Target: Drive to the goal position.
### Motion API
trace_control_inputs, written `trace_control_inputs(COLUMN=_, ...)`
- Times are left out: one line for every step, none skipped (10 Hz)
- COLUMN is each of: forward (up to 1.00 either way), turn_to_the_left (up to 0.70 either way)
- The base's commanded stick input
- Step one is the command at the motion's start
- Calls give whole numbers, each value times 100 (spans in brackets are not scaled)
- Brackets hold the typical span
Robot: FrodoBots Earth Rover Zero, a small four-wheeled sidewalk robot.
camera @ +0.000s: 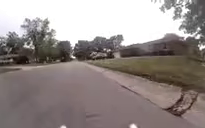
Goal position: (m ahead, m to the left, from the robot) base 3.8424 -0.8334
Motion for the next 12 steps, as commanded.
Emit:
trace_control_inputs(forward=100, turn_to_the_left=0)
trace_control_inputs(forward=100, turn_to_the_left=0)
trace_control_inputs(forward=100, turn_to_the_left=0)
trace_control_inputs(forward=100, turn_to_the_left=0)
trace_control_inputs(forward=100, turn_to_the_left=0)
trace_control_inputs(forward=100, turn_to_the_left=0)
trace_control_inputs(forward=100, turn_to_the_left=0)
trace_control_inputs(forward=100, turn_to_the_left=0)
trace_control_inputs(forward=100, turn_to_the_left=0)
trace_control_inputs(forward=100, turn_to_the_left=0)
trace_control_inputs(forward=100, turn_to_the_left=0)
trace_control_inputs(forward=100, turn_to_the_left=0)
